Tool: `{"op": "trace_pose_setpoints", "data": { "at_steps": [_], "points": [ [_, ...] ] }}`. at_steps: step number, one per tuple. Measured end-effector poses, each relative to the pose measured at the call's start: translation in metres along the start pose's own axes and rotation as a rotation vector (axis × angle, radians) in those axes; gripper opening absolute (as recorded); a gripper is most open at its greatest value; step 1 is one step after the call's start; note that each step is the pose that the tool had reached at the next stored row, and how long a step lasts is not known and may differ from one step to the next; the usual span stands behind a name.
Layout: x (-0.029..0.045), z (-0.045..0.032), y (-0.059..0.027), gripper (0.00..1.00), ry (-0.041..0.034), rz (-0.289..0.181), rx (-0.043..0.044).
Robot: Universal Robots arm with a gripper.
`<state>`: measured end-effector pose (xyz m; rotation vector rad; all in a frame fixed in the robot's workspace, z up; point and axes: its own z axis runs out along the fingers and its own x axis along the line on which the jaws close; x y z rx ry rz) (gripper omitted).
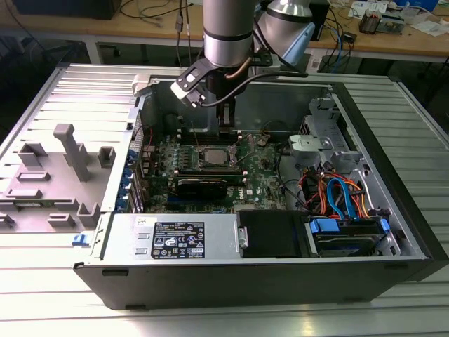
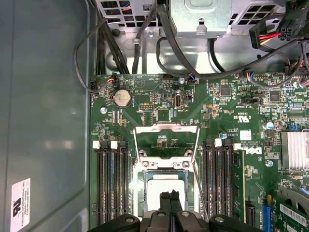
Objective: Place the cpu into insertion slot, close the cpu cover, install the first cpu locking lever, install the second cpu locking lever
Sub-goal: 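Close the cpu cover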
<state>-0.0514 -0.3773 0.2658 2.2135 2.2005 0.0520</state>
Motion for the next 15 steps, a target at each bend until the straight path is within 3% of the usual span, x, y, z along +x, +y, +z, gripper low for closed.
{"op": "trace_pose_setpoints", "data": {
  "at_steps": [9,15],
  "points": [
    [0.0001,0.0006,0.0122,0.11,0.0002,0.0,-0.0002],
    [0.0001,0.0006,0.0136,0.11,0.0002,0.0,-0.0002]
  ]
}}
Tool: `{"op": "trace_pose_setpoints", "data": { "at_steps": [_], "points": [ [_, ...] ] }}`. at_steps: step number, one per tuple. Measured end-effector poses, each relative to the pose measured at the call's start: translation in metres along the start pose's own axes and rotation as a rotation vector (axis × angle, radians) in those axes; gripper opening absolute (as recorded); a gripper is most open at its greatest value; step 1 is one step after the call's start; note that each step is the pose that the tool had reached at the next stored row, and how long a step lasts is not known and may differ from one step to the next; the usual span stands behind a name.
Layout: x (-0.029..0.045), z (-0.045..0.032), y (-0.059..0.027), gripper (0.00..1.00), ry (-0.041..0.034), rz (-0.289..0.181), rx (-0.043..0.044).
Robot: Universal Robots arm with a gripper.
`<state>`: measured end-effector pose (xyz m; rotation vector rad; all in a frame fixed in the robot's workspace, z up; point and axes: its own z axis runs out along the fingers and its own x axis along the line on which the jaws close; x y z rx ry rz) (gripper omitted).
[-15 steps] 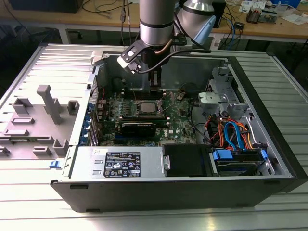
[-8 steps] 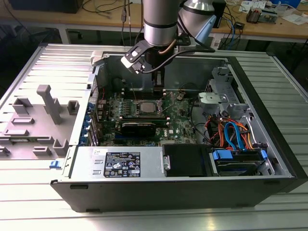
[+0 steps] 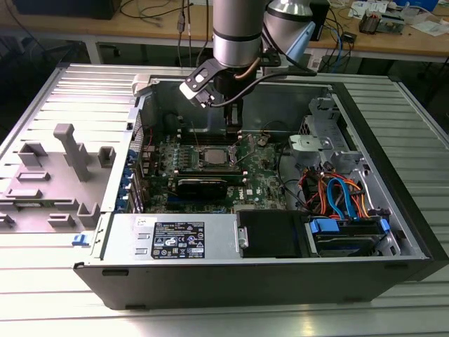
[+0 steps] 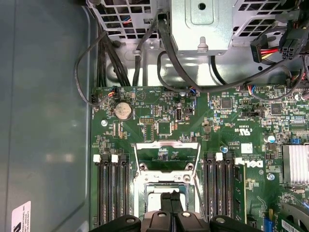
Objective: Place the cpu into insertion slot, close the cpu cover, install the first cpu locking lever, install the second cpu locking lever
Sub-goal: 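Close the cpu cover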
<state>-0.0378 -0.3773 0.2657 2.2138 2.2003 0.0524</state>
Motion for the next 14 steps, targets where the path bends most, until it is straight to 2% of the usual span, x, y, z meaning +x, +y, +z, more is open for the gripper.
{"op": "trace_pose_setpoints", "data": {
  "at_steps": [14],
  "points": [
    [0.0,0.0002,0.0044,0.11,-0.0001,0.0,0.0]
  ]
}}
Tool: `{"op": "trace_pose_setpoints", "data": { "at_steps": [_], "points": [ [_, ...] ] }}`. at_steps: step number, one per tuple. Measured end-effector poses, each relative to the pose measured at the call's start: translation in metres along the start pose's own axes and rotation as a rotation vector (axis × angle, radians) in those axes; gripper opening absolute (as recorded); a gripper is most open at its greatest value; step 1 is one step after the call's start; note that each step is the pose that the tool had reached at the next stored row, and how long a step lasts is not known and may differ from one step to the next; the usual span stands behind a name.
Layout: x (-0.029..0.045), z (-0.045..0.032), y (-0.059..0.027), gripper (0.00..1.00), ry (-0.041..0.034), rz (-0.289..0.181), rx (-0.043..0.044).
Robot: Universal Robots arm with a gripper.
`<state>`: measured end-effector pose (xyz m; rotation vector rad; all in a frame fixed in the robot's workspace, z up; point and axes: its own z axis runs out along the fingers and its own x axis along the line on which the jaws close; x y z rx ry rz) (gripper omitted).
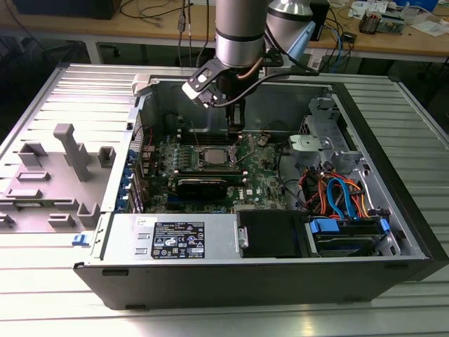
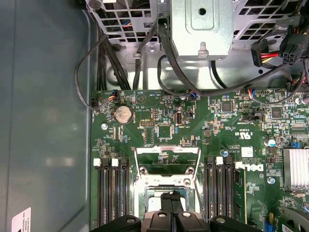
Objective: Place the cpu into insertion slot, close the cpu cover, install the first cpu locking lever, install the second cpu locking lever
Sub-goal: 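Close the cpu cover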
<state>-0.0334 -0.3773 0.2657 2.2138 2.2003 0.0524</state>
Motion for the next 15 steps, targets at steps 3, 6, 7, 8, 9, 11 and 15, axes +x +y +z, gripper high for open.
{"op": "trace_pose_setpoints", "data": {
  "at_steps": [3,6,7,8,9,11,15],
  "points": [
    [0.0,0.0,0.0007,0.11,0.0001,0.0,0.0],
    [0.0,0.0001,0.0031,0.11,0.0,0.0,0.0],
    [0.0,0.0001,0.0032,0.11,0.0001,0.0,0.0],
    [0.0,0.0002,0.0037,0.11,0.0001,0.0,0.0],
    [0.0,0.0002,0.0042,0.11,0.0,0.0,0.0],
    [0.0,0.0002,0.0051,0.11,0.0001,0.0,0.0],
    [0.0,0.0002,0.0066,0.11,0.0,0.0,0.0]
  ]
}}
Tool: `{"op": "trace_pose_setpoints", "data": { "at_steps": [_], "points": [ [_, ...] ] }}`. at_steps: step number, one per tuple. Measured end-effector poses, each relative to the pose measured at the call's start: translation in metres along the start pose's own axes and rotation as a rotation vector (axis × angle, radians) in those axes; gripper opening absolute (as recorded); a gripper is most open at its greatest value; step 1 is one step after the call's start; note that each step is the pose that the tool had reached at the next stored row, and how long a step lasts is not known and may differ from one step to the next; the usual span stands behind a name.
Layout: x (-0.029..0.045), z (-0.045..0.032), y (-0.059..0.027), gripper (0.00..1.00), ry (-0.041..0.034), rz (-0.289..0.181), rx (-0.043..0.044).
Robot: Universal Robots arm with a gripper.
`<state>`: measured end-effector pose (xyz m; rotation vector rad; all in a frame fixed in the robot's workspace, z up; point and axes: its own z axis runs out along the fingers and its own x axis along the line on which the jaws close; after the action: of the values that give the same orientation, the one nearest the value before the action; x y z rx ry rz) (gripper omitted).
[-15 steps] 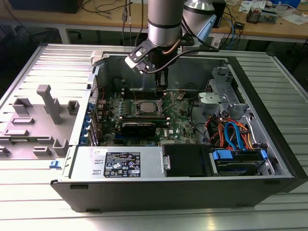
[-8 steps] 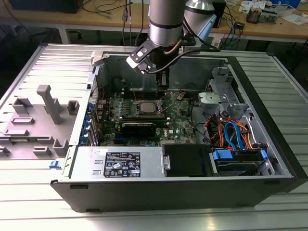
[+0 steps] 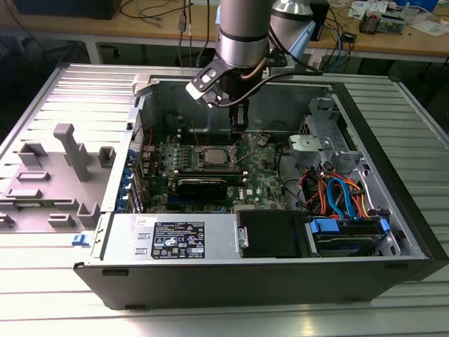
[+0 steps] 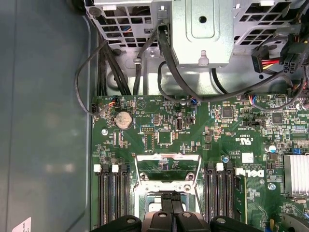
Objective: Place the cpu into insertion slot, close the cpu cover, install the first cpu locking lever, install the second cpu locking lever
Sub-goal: 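Close the cpu cover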
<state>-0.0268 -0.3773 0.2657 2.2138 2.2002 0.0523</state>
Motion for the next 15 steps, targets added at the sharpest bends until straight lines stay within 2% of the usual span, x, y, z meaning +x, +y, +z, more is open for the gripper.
{"op": "trace_pose_setpoints", "data": {
  "at_steps": [15],
  "points": [
    [0.0001,0.0003,0.006,0.11,0.0001,0.0,0.0]
  ]
}}
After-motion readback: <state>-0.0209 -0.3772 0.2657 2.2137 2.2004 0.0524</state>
